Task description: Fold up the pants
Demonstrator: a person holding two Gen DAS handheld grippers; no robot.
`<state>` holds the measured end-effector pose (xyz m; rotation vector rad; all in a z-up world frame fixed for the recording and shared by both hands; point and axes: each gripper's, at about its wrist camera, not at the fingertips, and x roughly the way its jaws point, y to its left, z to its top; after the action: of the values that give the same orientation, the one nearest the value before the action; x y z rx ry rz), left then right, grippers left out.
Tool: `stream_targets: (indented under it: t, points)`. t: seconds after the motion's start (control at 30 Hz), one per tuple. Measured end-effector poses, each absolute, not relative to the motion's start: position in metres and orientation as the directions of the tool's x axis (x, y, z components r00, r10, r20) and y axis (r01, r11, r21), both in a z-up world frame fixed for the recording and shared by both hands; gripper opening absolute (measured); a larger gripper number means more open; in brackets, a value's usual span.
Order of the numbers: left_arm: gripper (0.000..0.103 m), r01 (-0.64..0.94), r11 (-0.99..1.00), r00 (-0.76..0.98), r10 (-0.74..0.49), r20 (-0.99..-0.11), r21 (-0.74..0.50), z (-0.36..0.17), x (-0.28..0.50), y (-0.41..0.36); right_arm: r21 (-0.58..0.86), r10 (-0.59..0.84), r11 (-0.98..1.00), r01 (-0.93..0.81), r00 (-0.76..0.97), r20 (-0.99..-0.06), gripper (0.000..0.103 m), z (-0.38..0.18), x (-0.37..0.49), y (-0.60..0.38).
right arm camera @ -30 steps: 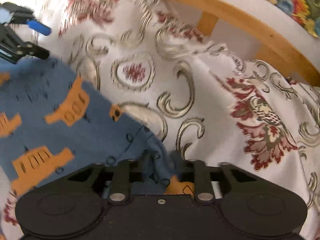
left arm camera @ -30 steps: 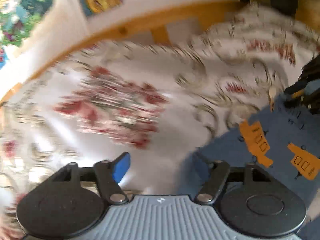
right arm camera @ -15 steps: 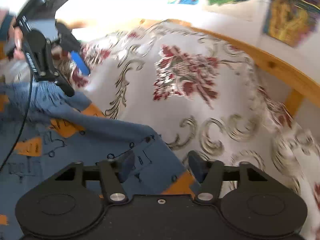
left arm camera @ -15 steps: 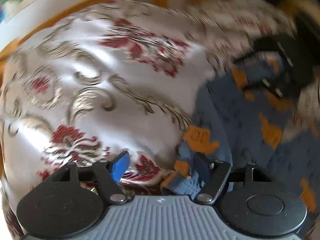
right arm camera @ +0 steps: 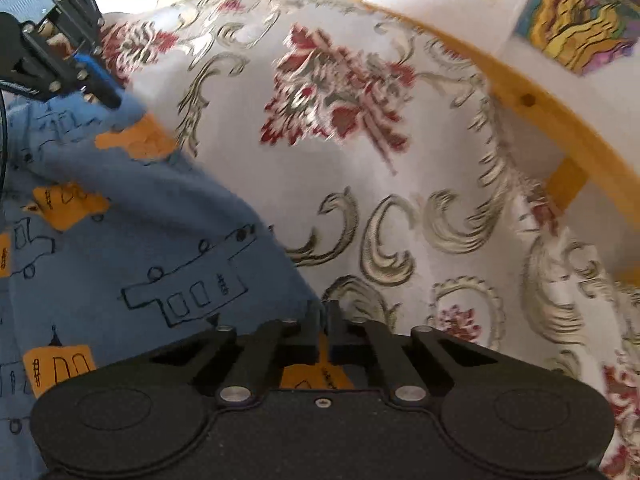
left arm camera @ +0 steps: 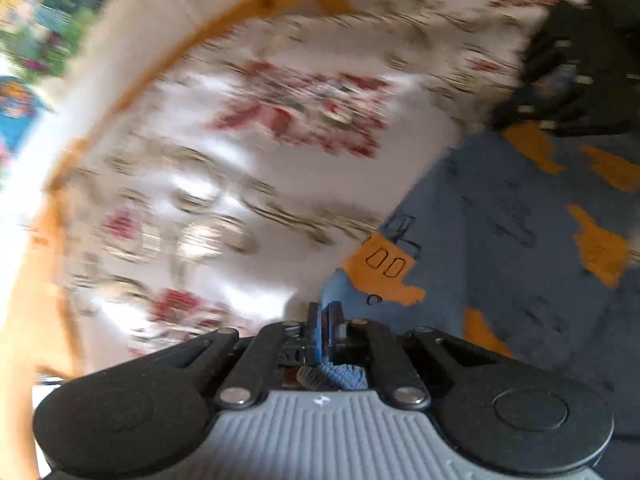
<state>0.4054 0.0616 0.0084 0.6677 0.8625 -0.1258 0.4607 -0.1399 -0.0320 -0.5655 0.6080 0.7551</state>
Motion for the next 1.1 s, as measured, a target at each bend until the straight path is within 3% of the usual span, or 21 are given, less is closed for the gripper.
stream_targets:
  t: [0.13, 0.23, 0.27, 0.3, 0.37, 0.57, 0.67, 0.73, 0.8, 0.9, 0.93, 0.97, 1.0, 1.1]
  points:
    - [0.004, 0.252, 0.776, 0.738, 0.233, -0.634, 0.579, 0.014, 0.410, 0.059, -0.258, 0.443, 0.654, -0.711, 0.636, -0.631, 0.000, -0.025, 0.459, -0.145]
    - [0.018, 0.302, 0.774, 0.721, 0.196, -0.665, 0.556, 0.009, 0.415, 0.063, -0.258, 0.429, 0.647, -0.718, 0.622, -0.656, 0.002, -0.033, 0.462, -0.144]
    - [0.033, 0.323, 0.778, 0.723, 0.164, -0.671, 0.538, 0.010, 0.413, 0.065, -0.249, 0.443, 0.640, -0.727, 0.614, -0.653, 0.011, -0.033, 0.460, -0.145]
    - [0.059, 0.336, 0.780, 0.730, 0.139, -0.669, 0.528, 0.013, 0.410, 0.067, -0.223, 0.473, 0.631, -0.743, 0.596, -0.649, 0.016, -0.032, 0.458, -0.148]
    - [0.074, 0.368, 0.777, 0.754, 0.072, -0.653, 0.511, 0.020, 0.405, 0.072, -0.196, 0.518, 0.605, -0.772, 0.568, -0.640, 0.028, -0.028, 0.456, -0.152]
    - [0.080, 0.445, 0.806, 0.706, -0.047, -0.707, 0.391, 0.028, 0.431, 0.078, -0.173, 0.536, 0.572, -0.802, 0.525, -0.661, 0.037, -0.024, 0.468, -0.147]
    - [0.080, 0.493, 0.799, 0.640, -0.064, -0.765, 0.345, 0.020, 0.444, 0.081, -0.150, 0.541, 0.557, -0.817, 0.494, -0.681, 0.049, -0.026, 0.471, -0.147]
    - [0.074, 0.492, 0.806, 0.609, -0.050, -0.792, 0.327, 0.014, 0.452, 0.084, -0.152, 0.526, 0.542, -0.827, 0.474, -0.706, 0.052, -0.031, 0.472, -0.145]
    - [0.043, 0.469, 0.828, 0.579, -0.026, -0.815, 0.307, 0.008, 0.458, 0.087, -0.170, 0.498, 0.538, -0.826, 0.474, -0.726, 0.052, -0.038, 0.473, -0.141]
    - [0.025, 0.449, 0.838, 0.564, 0.004, -0.825, 0.311, -0.001, 0.461, 0.089, -0.192, 0.446, 0.551, -0.812, 0.481, -0.755, 0.041, -0.045, 0.475, -0.136]
    - [0.021, 0.455, 0.832, 0.566, 0.005, -0.824, 0.318, -0.001, 0.460, 0.088, -0.217, 0.424, 0.549, -0.807, 0.493, -0.759, 0.027, -0.044, 0.474, -0.133]
    - [0.015, 0.461, 0.825, 0.572, 0.005, -0.820, 0.327, -0.002, 0.457, 0.085, -0.234, 0.406, 0.549, -0.803, 0.500, -0.765, 0.006, -0.043, 0.474, -0.131]
    - [0.011, 0.464, 0.820, 0.577, 0.006, -0.817, 0.334, 0.000, 0.455, 0.082, -0.234, 0.394, 0.558, -0.796, 0.502, -0.770, 0.000, -0.041, 0.474, -0.131]
    - [0.007, 0.469, 0.802, 0.617, 0.003, -0.787, 0.370, 0.010, 0.442, 0.075, -0.228, 0.409, 0.587, -0.777, 0.528, -0.745, 0.000, -0.027, 0.468, -0.141]
